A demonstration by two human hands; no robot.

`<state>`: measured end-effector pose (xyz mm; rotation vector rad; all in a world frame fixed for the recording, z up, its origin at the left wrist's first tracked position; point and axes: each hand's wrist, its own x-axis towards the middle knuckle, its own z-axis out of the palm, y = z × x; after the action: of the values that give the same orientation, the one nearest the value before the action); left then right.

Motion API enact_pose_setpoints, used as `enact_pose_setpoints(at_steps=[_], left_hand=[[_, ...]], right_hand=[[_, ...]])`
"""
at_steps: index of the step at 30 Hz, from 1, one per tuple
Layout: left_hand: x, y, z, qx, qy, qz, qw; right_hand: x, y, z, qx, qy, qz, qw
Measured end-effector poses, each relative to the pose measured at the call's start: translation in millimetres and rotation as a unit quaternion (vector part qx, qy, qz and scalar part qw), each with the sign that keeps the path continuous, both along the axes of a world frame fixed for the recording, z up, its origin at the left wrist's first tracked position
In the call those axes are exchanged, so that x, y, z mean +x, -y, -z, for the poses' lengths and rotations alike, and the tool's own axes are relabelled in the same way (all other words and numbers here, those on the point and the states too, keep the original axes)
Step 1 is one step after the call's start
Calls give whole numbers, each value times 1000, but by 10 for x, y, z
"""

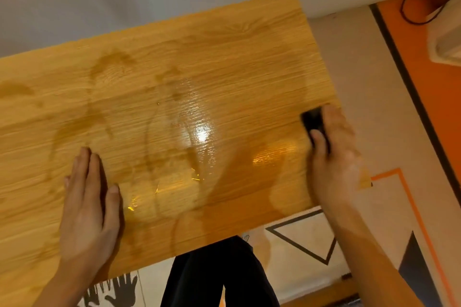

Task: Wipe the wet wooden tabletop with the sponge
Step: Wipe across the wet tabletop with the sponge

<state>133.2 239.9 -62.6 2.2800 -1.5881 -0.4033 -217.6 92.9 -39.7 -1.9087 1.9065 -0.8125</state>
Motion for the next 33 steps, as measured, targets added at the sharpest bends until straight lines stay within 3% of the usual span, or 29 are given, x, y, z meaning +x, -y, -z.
enact_pose_setpoints(at_steps=[2, 4, 9, 13, 18, 22, 27, 30, 33], left_hand=[[13, -46, 49, -4, 18, 4, 1000], [22, -41, 83, -10, 30, 4, 999], [32, -45, 89, -33, 38, 9, 999], [3, -65, 99, -35, 48, 13, 998], [-34, -39, 48, -30, 42, 0, 999], [-48, -25, 37, -36, 39, -4, 999], [-49, -32, 26, -39, 36, -12, 999], [-59, -39, 14, -39, 34, -14, 999], [-40, -37, 2, -43, 10, -6, 999]], right_hand=[[-24, -57, -17, -1, -9, 48, 999], [248, -207, -1, -30, -32, 31, 999], [1123, -787, 102, -30, -124, -155, 980], [753, -703, 96, 19, -92, -227, 969], [-279, -459, 68, -23, -69, -37, 997], [-70, -634, 57, 2, 15, 56, 998], [729, -1209, 109, -11, -17, -106, 994], [703, -1241, 153, -12, -35, -221, 974], [342, -1105, 173, -10, -28, -195, 980]])
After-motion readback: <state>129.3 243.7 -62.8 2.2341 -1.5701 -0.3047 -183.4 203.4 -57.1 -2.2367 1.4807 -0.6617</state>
